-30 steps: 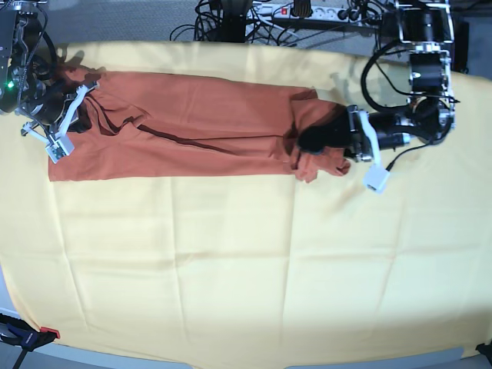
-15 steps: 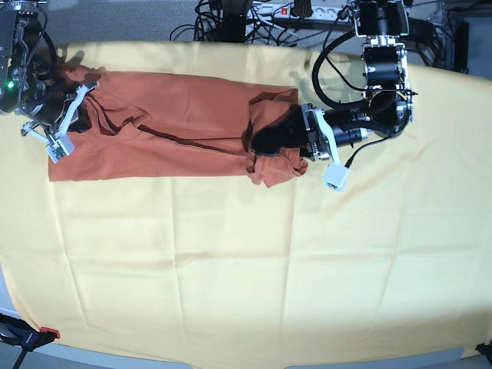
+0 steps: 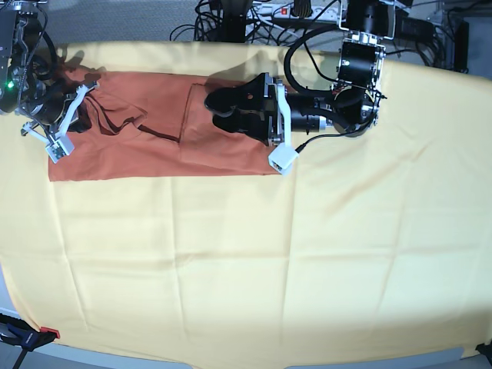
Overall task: Fold the T-shirt properly
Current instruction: 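Fold the held end toward the right gripper and release it, then grasp the strip's other end with the right gripper and lift it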
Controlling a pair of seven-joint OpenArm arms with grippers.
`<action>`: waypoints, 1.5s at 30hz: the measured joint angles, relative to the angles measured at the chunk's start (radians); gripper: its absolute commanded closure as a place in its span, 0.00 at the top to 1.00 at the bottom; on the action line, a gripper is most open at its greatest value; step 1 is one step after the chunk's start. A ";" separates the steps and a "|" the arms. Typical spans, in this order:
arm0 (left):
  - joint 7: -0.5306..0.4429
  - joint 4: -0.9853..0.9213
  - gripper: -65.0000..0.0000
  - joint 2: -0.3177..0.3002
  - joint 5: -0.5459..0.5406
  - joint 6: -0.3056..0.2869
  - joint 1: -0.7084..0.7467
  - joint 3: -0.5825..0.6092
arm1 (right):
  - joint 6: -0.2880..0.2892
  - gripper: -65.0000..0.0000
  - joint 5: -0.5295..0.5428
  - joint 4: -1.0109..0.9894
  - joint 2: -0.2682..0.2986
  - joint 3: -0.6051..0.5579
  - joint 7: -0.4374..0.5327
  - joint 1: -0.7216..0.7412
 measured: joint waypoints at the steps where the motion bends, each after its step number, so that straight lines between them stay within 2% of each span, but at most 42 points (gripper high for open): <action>1: -0.033 0.000 0.59 0.000 0.000 0.000 0.000 0.000 | 0.000 0.00 0.000 0.000 0.000 0.000 0.000 0.000; 2: -0.066 -0.001 0.58 0.000 0.001 0.000 0.000 -0.005 | 0.000 0.00 0.000 0.000 0.000 0.000 0.000 0.000; 3: -0.100 -0.001 0.52 0.000 0.019 0.000 -0.001 -0.015 | 0.000 0.05 0.000 0.000 0.000 0.000 0.000 0.000; 4: -0.127 -0.001 0.42 0.001 0.043 0.000 -0.003 -0.031 | 0.000 0.11 0.000 0.000 0.000 0.000 0.000 0.000; 7: -0.171 -0.002 0.00 0.000 0.137 -0.001 -0.003 -0.100 | 0.000 0.25 -0.001 0.000 0.000 0.000 0.000 0.001; 11: -0.178 -0.002 0.00 0.000 0.244 0.000 -0.002 -0.184 | 0.000 0.43 0.000 0.000 0.000 0.000 0.001 0.021; 13: -0.177 -0.002 0.00 0.000 0.264 0.000 -0.002 -0.213 | -0.023 0.50 0.000 0.000 -0.001 0.000 0.001 0.052; 16: -0.177 -0.002 0.00 -0.012 0.281 0.000 -0.002 -0.245 | -0.054 0.51 0.000 0.001 0.000 0.003 0.000 0.109; 20: -0.178 -0.002 0.00 -0.078 0.282 0.000 0.000 -0.272 | -0.134 0.53 0.008 0.005 -0.002 0.078 -0.061 0.156; 22: -0.177 -0.002 0.00 -0.121 0.280 0.000 0.000 -0.283 | -0.174 0.61 0.008 0.005 -0.002 0.142 -0.080 0.143; 23: -0.179 -0.002 0.00 -0.139 0.277 0.000 0.000 -0.289 | -0.183 0.64 0.008 0.004 -0.002 0.175 -0.082 0.127; 25: -0.179 -0.002 0.00 -0.171 0.262 0.000 0.000 -0.298 | -0.184 0.65 0.060 -0.019 -0.002 0.254 -0.090 0.091; 28: -0.178 -0.002 0.00 -0.219 0.251 0.000 0.000 -0.307 | -0.161 0.65 0.162 -0.088 -0.004 0.362 -0.097 0.045; 33: -0.179 -0.002 0.00 -0.256 0.249 0.000 0.001 -0.308 | -0.059 0.65 0.425 -0.235 -0.050 0.483 -0.179 0.034; 38: -0.177 -0.002 0.00 -0.256 0.246 0.000 0.002 -0.308 | 0.013 0.65 0.571 -0.377 -0.071 0.478 -0.245 0.034; 43: -0.176 -0.002 0.00 -0.256 0.240 0.000 0.003 -0.308 | 0.088 0.65 0.592 -0.425 -0.071 0.430 -0.264 0.040; 45: -0.176 -0.002 0.00 -0.256 0.240 0.000 0.003 -0.308 | 0.092 0.65 0.620 -0.425 -0.069 0.390 -0.267 0.041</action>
